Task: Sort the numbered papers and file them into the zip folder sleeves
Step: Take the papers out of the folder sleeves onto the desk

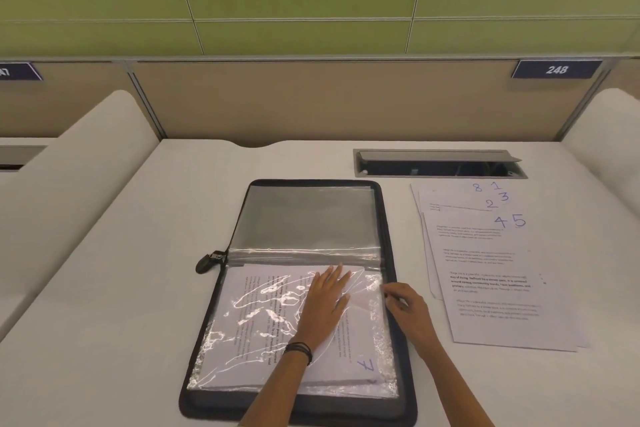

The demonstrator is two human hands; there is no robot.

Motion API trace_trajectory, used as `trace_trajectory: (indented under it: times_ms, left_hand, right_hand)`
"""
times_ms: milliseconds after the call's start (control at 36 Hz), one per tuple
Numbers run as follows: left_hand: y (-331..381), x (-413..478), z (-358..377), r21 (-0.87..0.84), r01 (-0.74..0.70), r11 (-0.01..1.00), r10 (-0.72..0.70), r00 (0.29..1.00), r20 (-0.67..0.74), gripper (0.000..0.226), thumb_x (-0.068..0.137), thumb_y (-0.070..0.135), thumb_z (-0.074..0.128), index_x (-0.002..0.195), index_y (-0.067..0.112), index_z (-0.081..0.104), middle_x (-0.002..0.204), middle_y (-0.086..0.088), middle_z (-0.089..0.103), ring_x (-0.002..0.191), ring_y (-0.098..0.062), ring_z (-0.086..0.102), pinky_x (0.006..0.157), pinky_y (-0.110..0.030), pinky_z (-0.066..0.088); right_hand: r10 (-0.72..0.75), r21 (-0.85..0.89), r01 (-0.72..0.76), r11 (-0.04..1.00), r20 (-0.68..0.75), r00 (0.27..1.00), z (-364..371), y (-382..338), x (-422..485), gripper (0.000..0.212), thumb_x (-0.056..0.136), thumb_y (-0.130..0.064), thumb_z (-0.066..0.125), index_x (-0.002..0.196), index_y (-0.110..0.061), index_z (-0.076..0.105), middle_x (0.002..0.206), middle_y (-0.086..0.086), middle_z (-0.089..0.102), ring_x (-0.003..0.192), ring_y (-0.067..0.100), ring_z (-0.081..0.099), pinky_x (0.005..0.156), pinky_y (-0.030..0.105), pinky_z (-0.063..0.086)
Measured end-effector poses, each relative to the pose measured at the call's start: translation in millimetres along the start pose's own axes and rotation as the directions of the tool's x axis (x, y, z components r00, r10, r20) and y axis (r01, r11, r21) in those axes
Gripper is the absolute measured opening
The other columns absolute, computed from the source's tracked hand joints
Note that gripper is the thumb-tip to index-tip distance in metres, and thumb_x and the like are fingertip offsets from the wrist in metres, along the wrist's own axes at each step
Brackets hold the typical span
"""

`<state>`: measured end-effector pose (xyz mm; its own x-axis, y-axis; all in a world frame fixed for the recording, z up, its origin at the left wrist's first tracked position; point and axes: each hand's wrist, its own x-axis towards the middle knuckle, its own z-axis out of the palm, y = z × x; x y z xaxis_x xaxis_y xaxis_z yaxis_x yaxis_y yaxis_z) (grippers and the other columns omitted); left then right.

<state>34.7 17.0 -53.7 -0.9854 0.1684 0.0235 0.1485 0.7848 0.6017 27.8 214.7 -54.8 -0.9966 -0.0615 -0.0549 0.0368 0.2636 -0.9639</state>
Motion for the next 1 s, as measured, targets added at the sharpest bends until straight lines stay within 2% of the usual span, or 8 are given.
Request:
trace_trajectory:
  times_ms: [194,444,528,639,722,778,889,1000]
  left_hand:
    - [-1,3,3,-0.064,0.032,0.997,-0.033,0.999,-0.024,0.069,0.088,0.061,0.003,0.146,0.032,0.029,0.155,0.012,0.019,0.145,-0.006,0.006,0.116,-0.021,-0.007]
    - [3,6,-1,-0.066,0.036,0.997,-0.039,0.999,-0.037,0.073,0.085,0.058,0.000,0.144,0.029,0.033,0.154,0.010,0.021,0.144,-0.006,0.008,0.114,-0.018,-0.009]
    - [1,7,0,-0.071,0.027,0.997,-0.030,0.999,-0.038,0.082,0.083,0.066,-0.007,0.145,0.029,0.033,0.155,0.010,0.021,0.145,-0.008,0.009,0.114,-0.018,-0.009]
    - [2,7,-1,-0.090,0.036,0.995,-0.039,0.999,-0.030,0.081,0.082,0.066,-0.004,0.145,0.029,0.032,0.155,0.012,0.018,0.144,-0.005,0.005,0.113,-0.018,-0.009]
    - [1,6,-1,-0.098,0.026,0.995,-0.028,0.999,-0.016,0.090,0.078,0.073,-0.008,0.146,0.029,0.030,0.155,0.013,0.016,0.144,-0.005,0.004,0.110,-0.015,-0.013]
    - [-1,6,0,-0.079,0.010,0.997,-0.009,1.000,0.004,0.093,0.076,0.075,-0.011,0.146,0.029,0.028,0.155,0.015,0.011,0.143,-0.003,-0.001,0.108,-0.013,-0.017]
    - [-1,4,-6,-0.050,0.001,0.999,0.002,0.999,0.049,0.053,0.099,0.050,0.015,0.147,0.031,0.024,0.150,0.022,0.002,0.140,0.002,-0.007,0.107,-0.012,-0.018]
    - [-1,3,-6,-0.053,0.013,0.999,-0.009,0.997,0.078,0.042,0.104,0.034,0.023,0.146,0.035,0.020,0.148,0.025,-0.002,0.138,0.004,-0.010,0.103,-0.009,-0.021]
  right_hand:
    - [-0.042,-0.114,0.039,0.993,-0.026,0.999,4,-1,2,0.026,0.086,0.003,0.060,0.085,-0.023,0.064,0.101,-0.004,0.057,0.093,0.006,0.060,0.080,0.003,0.043]
    - [-0.120,-0.278,0.108,0.954,-0.027,0.992,15,3,1,0.020,0.082,-0.004,0.067,0.086,-0.023,0.066,0.100,-0.011,0.051,0.095,0.006,0.054,0.084,0.000,0.037]
    - [-0.144,-0.283,0.129,0.951,-0.032,0.989,19,2,-2,0.021,0.080,-0.004,0.070,0.085,-0.024,0.066,0.104,-0.003,0.052,0.095,0.008,0.051,0.089,-0.003,0.031]
    - [-0.153,-0.247,0.130,0.960,-0.077,0.985,21,0,-2,0.017,0.076,-0.040,0.068,0.084,-0.053,0.062,0.103,-0.003,0.053,0.094,0.013,0.054,0.088,0.004,0.039]
    - [-0.107,-0.262,0.075,0.962,-0.110,0.988,24,1,4,0.022,0.073,-0.025,0.072,0.068,-0.044,0.061,0.093,0.001,0.054,0.092,0.010,0.053,0.083,0.003,0.040]
    - [-0.084,-0.245,0.050,0.968,-0.129,0.988,27,-1,9,0.015,0.069,-0.037,0.075,0.066,-0.043,0.062,0.089,0.002,0.053,0.093,0.007,0.053,0.077,0.007,0.045]
    - [0.097,-0.319,-0.118,0.940,-0.082,0.992,31,-11,20,0.019,0.071,-0.020,0.081,0.074,-0.014,0.063,0.100,-0.001,0.049,0.098,0.019,0.050,0.074,0.007,0.035]
    - [0.109,-0.372,-0.141,0.917,-0.107,0.988,33,-22,21,0.031,0.068,-0.018,0.082,0.066,-0.020,0.052,0.105,0.004,0.050,0.100,0.022,0.052,0.076,0.010,0.036]
